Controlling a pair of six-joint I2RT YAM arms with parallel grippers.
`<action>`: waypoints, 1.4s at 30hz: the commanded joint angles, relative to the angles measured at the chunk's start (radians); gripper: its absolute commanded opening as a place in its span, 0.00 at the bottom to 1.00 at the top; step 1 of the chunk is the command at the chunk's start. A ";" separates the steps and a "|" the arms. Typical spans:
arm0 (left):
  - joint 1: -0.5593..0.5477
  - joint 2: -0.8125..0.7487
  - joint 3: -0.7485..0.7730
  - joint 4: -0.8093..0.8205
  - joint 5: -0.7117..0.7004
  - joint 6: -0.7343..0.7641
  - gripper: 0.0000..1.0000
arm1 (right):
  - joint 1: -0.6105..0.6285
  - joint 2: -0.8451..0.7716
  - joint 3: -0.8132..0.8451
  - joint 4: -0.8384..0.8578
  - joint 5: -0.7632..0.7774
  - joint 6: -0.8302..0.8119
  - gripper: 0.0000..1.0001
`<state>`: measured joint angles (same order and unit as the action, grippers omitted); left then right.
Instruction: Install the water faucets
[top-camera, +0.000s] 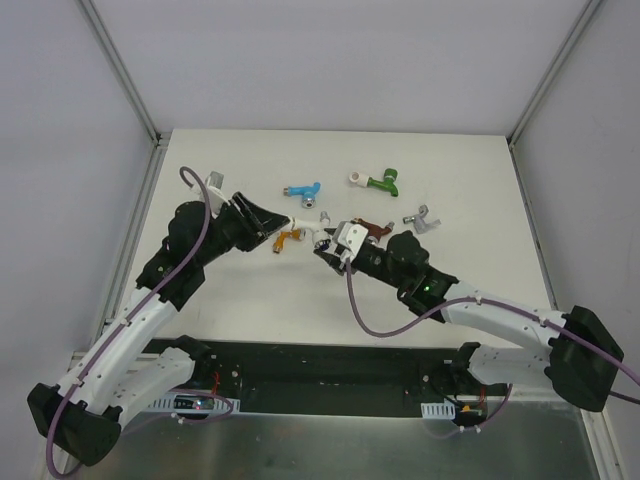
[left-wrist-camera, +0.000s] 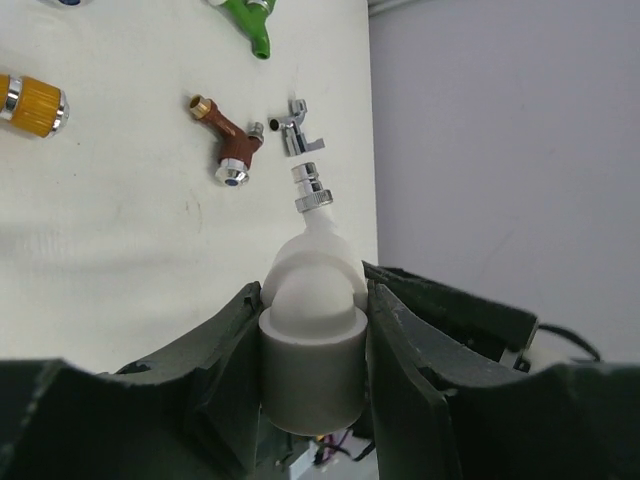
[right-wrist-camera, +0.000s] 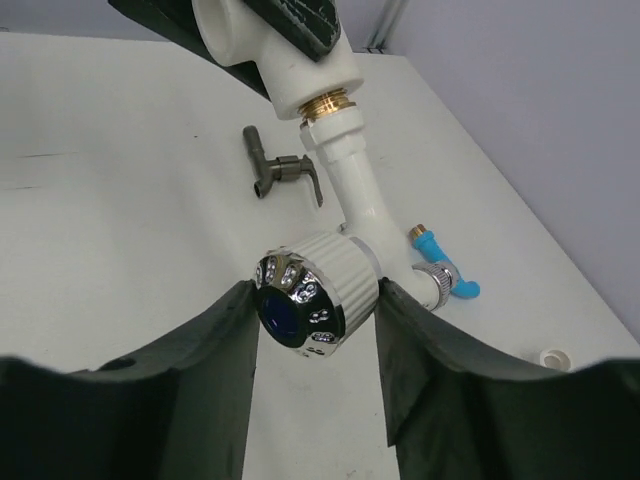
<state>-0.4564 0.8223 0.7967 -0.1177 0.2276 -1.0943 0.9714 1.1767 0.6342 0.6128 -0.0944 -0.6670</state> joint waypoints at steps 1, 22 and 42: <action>-0.004 0.014 0.061 0.030 0.171 0.270 0.00 | -0.069 -0.066 0.099 -0.054 -0.255 0.189 0.44; -0.004 -0.115 0.030 0.013 0.725 0.729 0.00 | -0.510 0.351 0.502 -0.099 -0.896 1.274 0.28; -0.004 -0.088 -0.139 0.382 0.300 0.331 0.00 | -0.488 -0.061 0.098 -0.104 -0.659 0.596 0.86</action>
<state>-0.4587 0.7143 0.6415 0.0559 0.5789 -0.6083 0.4137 1.2030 0.8120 0.4633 -0.8059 0.2733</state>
